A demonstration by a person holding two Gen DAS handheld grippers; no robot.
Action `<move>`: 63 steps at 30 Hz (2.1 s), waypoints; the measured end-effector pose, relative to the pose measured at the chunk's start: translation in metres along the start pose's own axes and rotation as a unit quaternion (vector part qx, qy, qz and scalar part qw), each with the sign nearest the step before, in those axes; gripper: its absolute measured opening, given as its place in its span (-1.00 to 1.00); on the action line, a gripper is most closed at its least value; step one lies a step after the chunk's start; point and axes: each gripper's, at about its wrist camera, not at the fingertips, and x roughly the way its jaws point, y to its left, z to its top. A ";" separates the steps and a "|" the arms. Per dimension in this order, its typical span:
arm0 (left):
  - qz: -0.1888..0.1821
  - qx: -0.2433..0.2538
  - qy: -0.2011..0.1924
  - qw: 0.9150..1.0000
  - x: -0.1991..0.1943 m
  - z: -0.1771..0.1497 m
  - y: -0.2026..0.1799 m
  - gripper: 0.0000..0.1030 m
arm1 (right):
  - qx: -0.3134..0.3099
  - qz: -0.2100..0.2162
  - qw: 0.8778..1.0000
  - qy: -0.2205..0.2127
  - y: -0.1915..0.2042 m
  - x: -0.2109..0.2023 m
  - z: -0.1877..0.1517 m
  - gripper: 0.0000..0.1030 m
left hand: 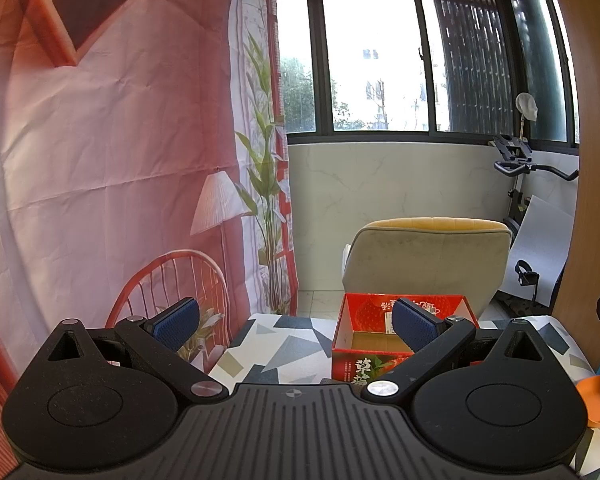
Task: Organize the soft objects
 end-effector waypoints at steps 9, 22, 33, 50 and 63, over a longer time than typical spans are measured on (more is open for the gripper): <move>0.000 0.000 0.000 1.000 0.000 0.000 0.000 1.00 | 0.000 0.000 1.000 0.000 0.001 0.001 0.000 0.99; -0.001 0.000 0.000 1.000 0.000 0.001 0.000 1.00 | 0.000 0.000 1.000 0.001 0.001 0.001 -0.001 0.99; -0.004 -0.002 0.002 1.000 0.000 0.001 0.001 1.00 | 0.000 0.001 1.000 0.000 0.001 0.000 0.001 0.99; 0.016 0.013 0.049 0.999 0.069 -0.038 -0.001 1.00 | 0.026 0.057 0.997 -0.049 -0.017 0.053 -0.036 0.99; -0.009 0.024 0.144 0.989 0.150 -0.114 -0.001 0.99 | 0.036 0.080 0.994 0.062 -0.005 0.152 -0.120 0.99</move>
